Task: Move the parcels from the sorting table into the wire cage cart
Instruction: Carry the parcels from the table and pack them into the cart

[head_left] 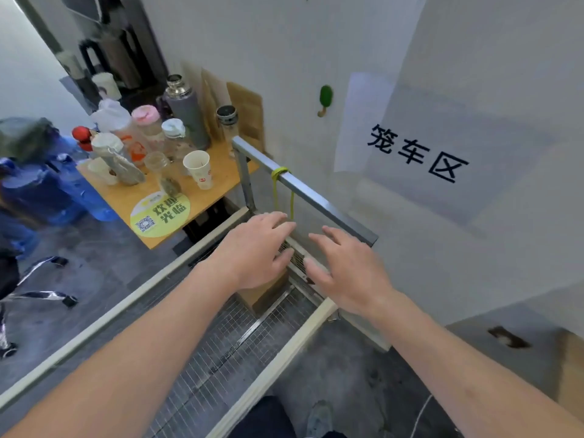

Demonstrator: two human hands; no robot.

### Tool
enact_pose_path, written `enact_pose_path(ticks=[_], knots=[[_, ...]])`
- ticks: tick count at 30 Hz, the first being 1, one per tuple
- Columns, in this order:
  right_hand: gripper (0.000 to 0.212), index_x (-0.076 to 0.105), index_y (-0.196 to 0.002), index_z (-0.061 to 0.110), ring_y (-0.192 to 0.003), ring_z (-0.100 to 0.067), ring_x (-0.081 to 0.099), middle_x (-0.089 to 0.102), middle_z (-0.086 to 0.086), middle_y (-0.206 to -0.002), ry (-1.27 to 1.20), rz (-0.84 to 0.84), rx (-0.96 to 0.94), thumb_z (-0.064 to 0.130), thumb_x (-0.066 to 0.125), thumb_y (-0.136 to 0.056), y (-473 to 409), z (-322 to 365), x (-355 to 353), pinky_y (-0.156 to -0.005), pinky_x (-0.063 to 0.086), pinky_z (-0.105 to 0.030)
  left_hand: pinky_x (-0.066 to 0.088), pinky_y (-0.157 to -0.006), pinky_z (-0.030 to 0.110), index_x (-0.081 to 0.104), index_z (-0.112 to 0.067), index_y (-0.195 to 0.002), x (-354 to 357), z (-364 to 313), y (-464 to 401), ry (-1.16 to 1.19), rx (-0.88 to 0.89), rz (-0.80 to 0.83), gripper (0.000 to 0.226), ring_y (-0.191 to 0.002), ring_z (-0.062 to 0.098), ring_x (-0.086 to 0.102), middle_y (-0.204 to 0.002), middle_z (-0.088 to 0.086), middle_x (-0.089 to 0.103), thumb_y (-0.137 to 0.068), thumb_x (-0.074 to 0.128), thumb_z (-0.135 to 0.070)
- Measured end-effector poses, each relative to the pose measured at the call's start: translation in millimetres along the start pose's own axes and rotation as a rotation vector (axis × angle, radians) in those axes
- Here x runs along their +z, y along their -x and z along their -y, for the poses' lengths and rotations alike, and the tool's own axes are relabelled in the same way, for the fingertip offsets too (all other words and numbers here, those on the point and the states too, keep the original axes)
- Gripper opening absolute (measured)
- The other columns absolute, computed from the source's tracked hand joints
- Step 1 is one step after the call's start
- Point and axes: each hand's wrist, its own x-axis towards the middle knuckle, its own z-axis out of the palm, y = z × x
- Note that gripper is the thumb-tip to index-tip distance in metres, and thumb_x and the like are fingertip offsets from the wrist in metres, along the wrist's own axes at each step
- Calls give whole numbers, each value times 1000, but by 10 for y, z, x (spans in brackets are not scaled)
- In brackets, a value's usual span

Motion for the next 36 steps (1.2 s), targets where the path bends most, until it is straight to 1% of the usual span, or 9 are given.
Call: enact_pose_path(ticks=[8, 12, 15, 17, 21, 25, 28, 33, 36], knots=[[61, 45, -155, 30, -145, -24, 41, 42, -2, -161, 6, -92, 264, 61, 40, -102, 650, -280, -267, -117, 36, -41, 44, -113, 41, 32, -27, -159, -229, -659, -267, -25, 277, 8, 61, -149, 21, 32, -163, -3, 32, -104, 48, -47], [79, 40, -156, 32, -150, -25, 34, 35, -3, -165, -26, -164, 440, 70, 17, -91, 1033, -267, -321, -122, 31, -44, 42, -113, 40, 33, -29, -159, -272, -980, -380, -20, 466, 25, 60, -148, 21, 34, -163, -4, 34, -104, 49, -47], [63, 38, -157, 31, -152, -24, 30, 31, -2, -168, -52, -223, 587, 63, 33, -103, 1393, -233, -314, -124, 26, -42, 42, -113, 40, 33, -30, -159, -277, -1248, -369, -11, 605, 34, 60, -147, 20, 37, -163, -5, 35, -104, 48, -49], [61, 36, -158, 32, -153, -23, 28, 29, -1, -168, -42, -255, 662, 60, 37, -104, 1635, -191, -308, -122, 24, -40, 42, -113, 41, 32, -30, -159, -276, -1432, -322, -1, 696, 50, 60, -146, 20, 38, -162, -5, 36, -104, 47, -49], [60, 44, -154, 29, -149, -24, 35, 37, -3, -164, -45, -340, 845, 59, 42, -103, 2219, -76, -243, -118, 32, -43, 44, -110, 42, 32, -31, -158, -265, -1889, -126, -2, 889, 70, 58, -146, 19, 37, -162, -8, 34, -105, 45, -49], [61, 50, -151, 28, -146, -24, 41, 43, -3, -161, -44, -418, 1003, 61, 44, -100, 2841, 48, -140, -116, 39, -42, 43, -110, 38, 35, -28, -158, -199, -2388, 153, 9, 1078, 85, 57, -143, 18, 39, -159, -7, 38, -105, 46, -47], [61, 47, -153, 30, -148, -23, 38, 40, -1, -163, -55, -468, 1125, 61, 43, -101, 3322, 175, -81, -117, 37, -40, 42, -113, 40, 37, -26, -158, -112, -2784, 432, 41, 1215, 116, 58, -143, 20, 41, -159, -5, 40, -105, 49, -45], [66, 51, -150, 29, -145, -21, 43, 45, -3, -159, -43, -536, 1302, 65, 31, -98, 4186, 420, 67, -115, 38, -39, 48, -108, 41, 43, -24, -154, 54, -3440, 1026, 56, 1434, 123, 55, -140, 20, 45, -155, -4, 44, -103, 53, -43], [61, 51, -151, 27, -147, -22, 41, 44, -4, -161, -74, -563, 1410, 60, 42, -101, 4763, 596, 204, -118, 34, -38, 50, -106, 38, 45, -25, -153, 162, -3829, 1478, 44, 1543, 127, 53, -141, 19, 45, -155, -4, 45, -103, 53, -43]])
